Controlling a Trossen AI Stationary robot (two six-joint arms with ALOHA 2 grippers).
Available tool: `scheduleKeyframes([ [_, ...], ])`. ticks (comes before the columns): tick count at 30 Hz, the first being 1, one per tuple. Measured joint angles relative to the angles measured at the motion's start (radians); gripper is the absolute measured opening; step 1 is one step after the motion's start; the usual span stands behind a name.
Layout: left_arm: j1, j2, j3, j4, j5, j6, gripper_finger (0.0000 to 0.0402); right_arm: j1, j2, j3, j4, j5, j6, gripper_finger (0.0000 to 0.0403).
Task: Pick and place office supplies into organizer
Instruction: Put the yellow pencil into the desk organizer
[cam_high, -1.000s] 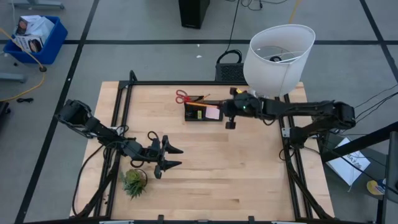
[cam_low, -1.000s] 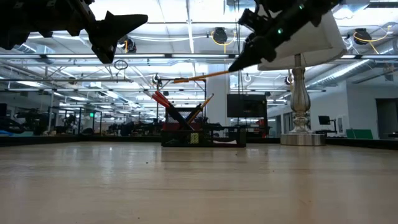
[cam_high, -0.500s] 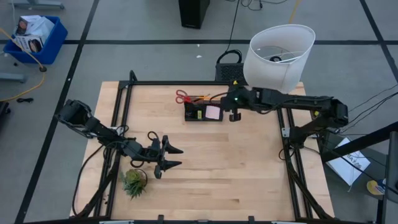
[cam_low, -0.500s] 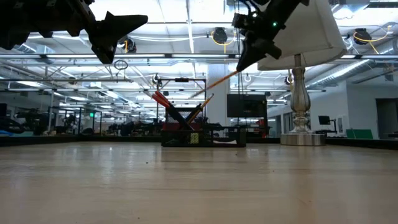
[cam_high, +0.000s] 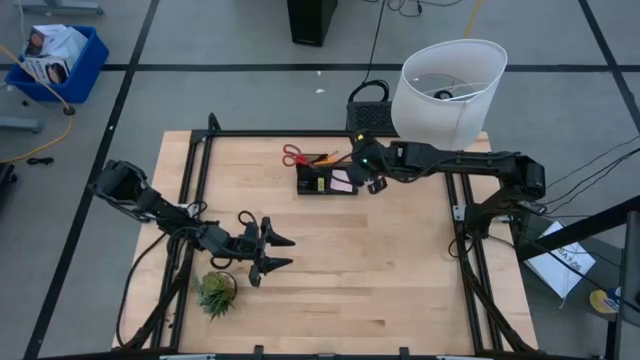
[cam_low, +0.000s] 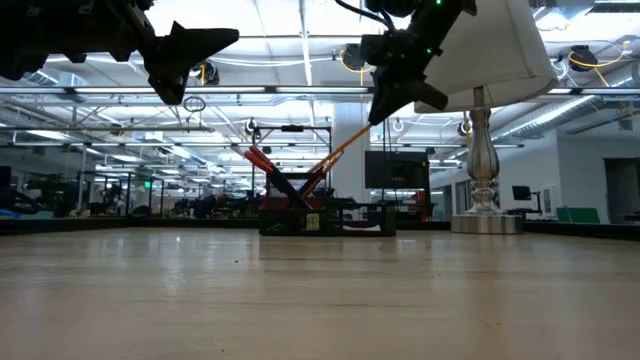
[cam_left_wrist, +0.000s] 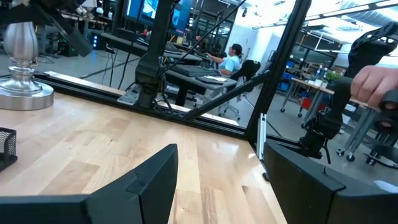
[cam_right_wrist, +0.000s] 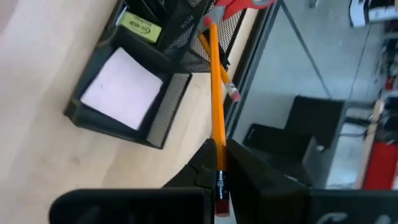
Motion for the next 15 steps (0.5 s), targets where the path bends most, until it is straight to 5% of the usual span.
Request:
scheduleKeyframes([
  [10, 0.009, 0.0, 0.0, 0.007, 0.0, -0.001, 0.0244, 0.0, 0.053, 0.001, 0.145, -0.04, -0.217, 0.0013],
  [15, 0.009, 0.0, 0.0, 0.006, 0.001, -0.011, 0.0244, 0.0, 0.146, 0.001, 0.118, 0.07, -0.337, 0.001],
])
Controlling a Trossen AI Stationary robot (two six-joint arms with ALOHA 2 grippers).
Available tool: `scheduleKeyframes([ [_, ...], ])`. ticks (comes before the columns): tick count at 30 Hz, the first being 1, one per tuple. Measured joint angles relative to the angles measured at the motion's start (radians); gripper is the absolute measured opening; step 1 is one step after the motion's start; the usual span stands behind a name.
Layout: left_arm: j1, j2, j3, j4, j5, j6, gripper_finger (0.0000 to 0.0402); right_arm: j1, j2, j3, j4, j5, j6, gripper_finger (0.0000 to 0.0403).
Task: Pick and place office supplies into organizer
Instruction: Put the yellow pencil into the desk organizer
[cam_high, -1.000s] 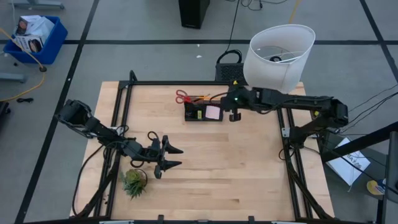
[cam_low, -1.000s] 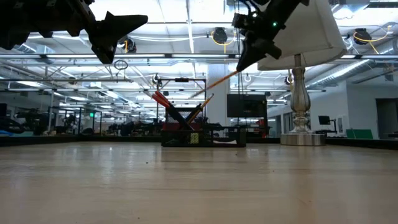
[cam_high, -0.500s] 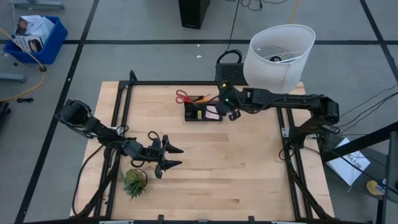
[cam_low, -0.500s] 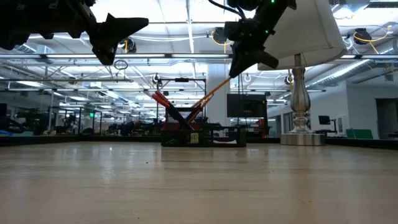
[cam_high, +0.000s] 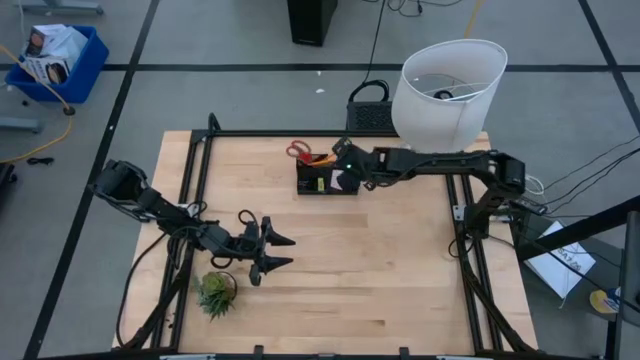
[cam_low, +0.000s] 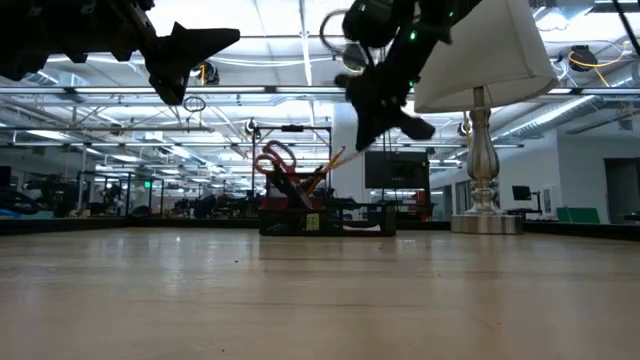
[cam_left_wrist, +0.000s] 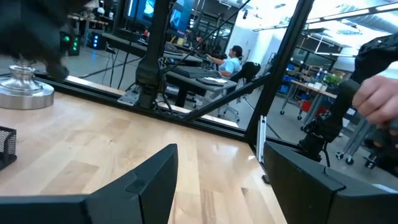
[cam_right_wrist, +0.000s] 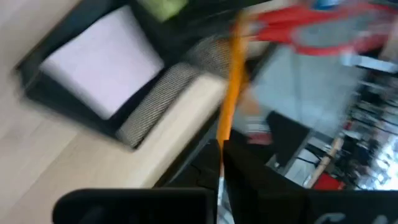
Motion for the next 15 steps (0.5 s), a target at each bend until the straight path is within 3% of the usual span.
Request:
scheduleKeyframes([
  [5, 0.001, 0.0, 0.0, -0.01, 0.0, 0.0, 0.0244, 0.006, 0.048, -0.002, 0.034, -0.019, -0.089, 0.0001],
  [11, 0.001, 0.0, 0.0, -0.039, 0.0, -0.007, 0.0244, 0.007, 0.084, -0.002, 0.192, -0.012, -0.161, 0.0001],
  [15, 0.0, 0.0, 0.0, -0.054, 0.0, -0.035, 0.0244, 0.013, 0.062, -0.001, 0.183, 0.049, -0.078, 0.0003],
])
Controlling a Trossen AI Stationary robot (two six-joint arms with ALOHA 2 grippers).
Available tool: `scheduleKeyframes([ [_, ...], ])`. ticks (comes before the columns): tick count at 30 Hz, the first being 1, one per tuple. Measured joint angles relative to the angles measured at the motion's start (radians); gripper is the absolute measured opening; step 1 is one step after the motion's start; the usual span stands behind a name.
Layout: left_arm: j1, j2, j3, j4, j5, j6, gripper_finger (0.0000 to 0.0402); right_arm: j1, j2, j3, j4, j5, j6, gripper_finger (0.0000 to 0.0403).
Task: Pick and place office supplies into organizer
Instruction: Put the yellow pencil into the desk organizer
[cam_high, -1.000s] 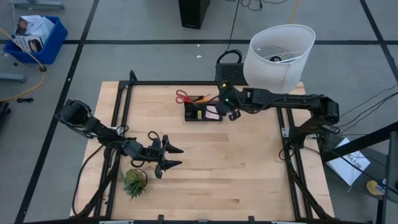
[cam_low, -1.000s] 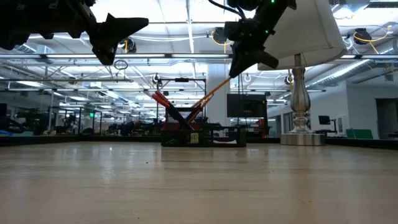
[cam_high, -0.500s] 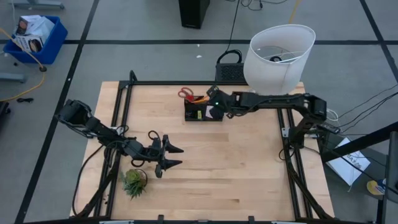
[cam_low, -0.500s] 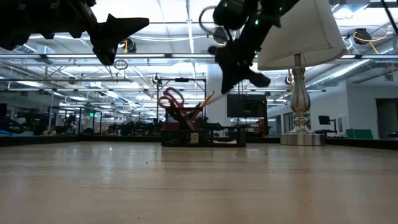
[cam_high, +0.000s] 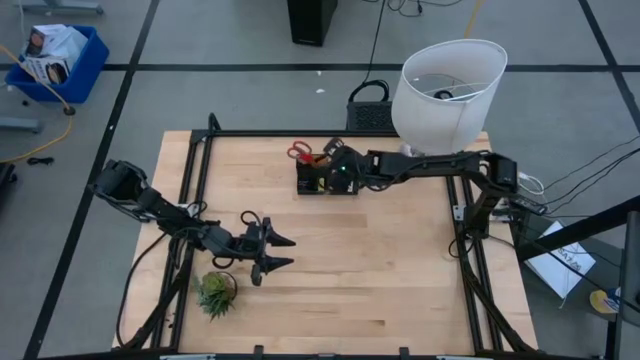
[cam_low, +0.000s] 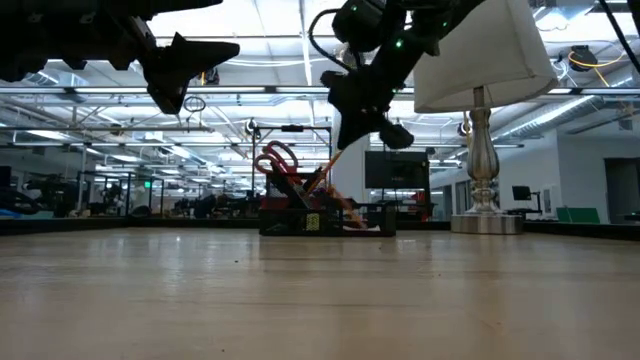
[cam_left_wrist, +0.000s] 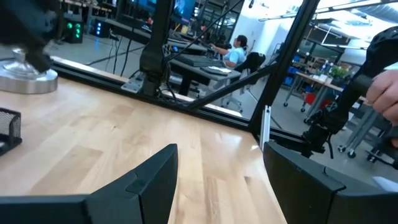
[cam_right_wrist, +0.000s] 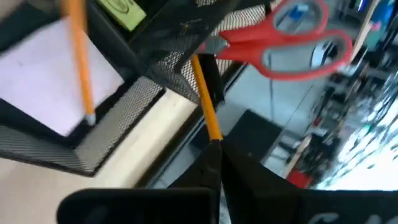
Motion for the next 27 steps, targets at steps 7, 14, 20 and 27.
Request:
scheduleKeyframes([
  [7, -0.019, 0.0, 0.0, -0.012, 0.0, -0.013, 0.0244, -0.1, -0.136, 0.001, -0.044, -0.439, 0.466, 0.0017],
  [14, -0.037, 0.0, 0.0, -0.012, 0.0, -0.024, 0.0244, -0.194, -0.207, -0.052, -0.128, -0.671, 0.81, 0.0076],
  [20, -0.04, 0.0, 0.0, -0.008, -0.007, -0.012, 0.0244, -0.142, -0.215, -0.219, -0.15, -0.629, 1.065, 0.0152],
  [27, -0.04, 0.0, 0.0, -0.029, -0.008, -0.006, 0.0244, -0.007, -0.217, -0.394, -0.079, -0.534, 1.457, 0.019],
])
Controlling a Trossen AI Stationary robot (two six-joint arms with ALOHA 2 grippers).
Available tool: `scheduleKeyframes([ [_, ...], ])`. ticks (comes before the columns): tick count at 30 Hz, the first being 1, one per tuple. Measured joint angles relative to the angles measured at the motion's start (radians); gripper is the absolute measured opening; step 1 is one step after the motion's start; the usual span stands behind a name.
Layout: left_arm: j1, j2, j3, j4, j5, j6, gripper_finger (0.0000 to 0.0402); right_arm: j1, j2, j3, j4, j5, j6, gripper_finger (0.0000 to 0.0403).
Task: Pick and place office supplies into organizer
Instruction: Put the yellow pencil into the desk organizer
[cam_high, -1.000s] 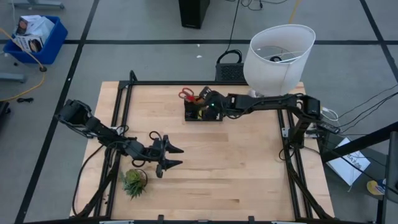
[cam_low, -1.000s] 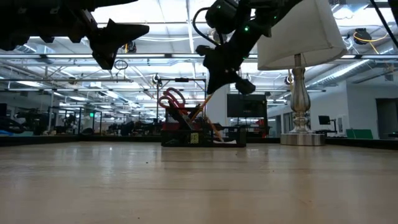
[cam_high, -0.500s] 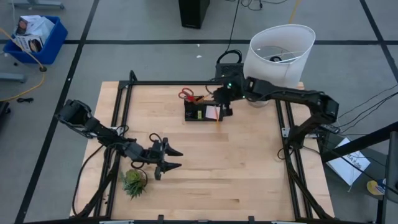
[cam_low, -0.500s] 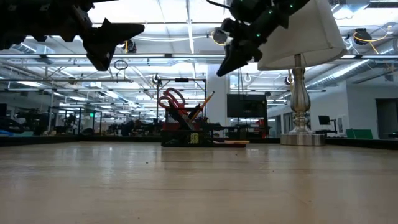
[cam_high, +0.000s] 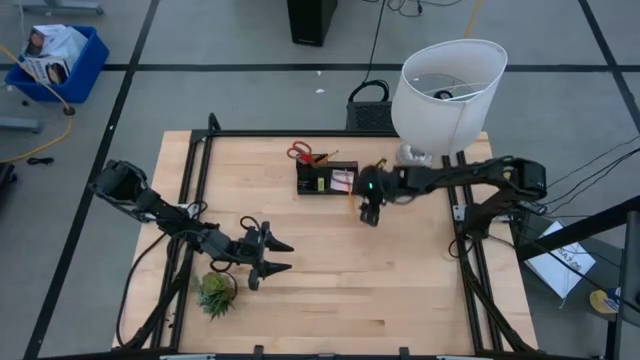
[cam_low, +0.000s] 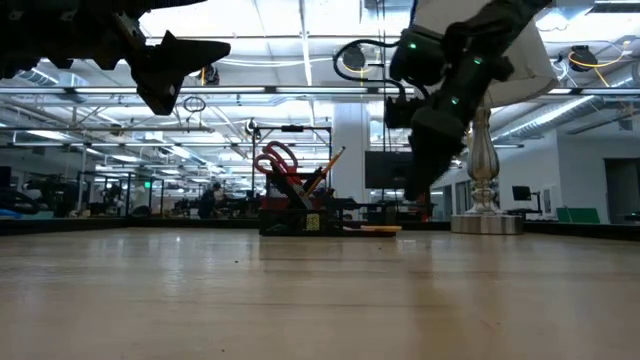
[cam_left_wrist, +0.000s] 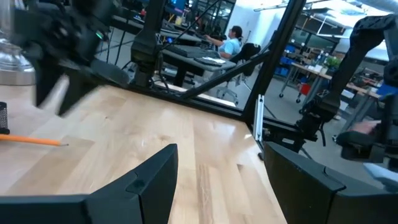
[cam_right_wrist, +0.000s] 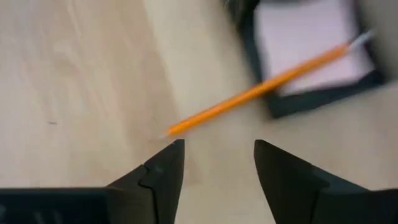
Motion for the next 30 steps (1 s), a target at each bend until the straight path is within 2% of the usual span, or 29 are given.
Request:
scheduleKeyframes([
  [2, 0.0, 0.0, 0.0, -0.004, 0.0, 0.005, 0.0244, 0.037, 0.0, -0.064, 0.102, 0.019, 0.117, 0.0191],
  [6, 0.004, 0.0, 0.0, -0.003, -0.001, 0.006, 0.0244, 0.07, 0.0, -0.145, 0.36, 0.022, 0.188, 0.0188],
  [9, 0.001, 0.0, 0.0, -0.003, -0.001, -0.001, 0.0244, 0.077, 0.0, -0.15, 0.418, 0.021, 0.258, 0.0176],
  [23, -0.005, 0.0, 0.0, -0.003, -0.018, -0.017, 0.0244, 0.059, 0.006, -0.15, 0.391, 0.025, 0.518, 0.0125],
  [30, -0.005, 0.0, 0.0, -0.003, -0.046, -0.018, 0.0244, 0.061, 0.013, -0.15, 0.273, 0.164, 0.582, 0.0122],
])
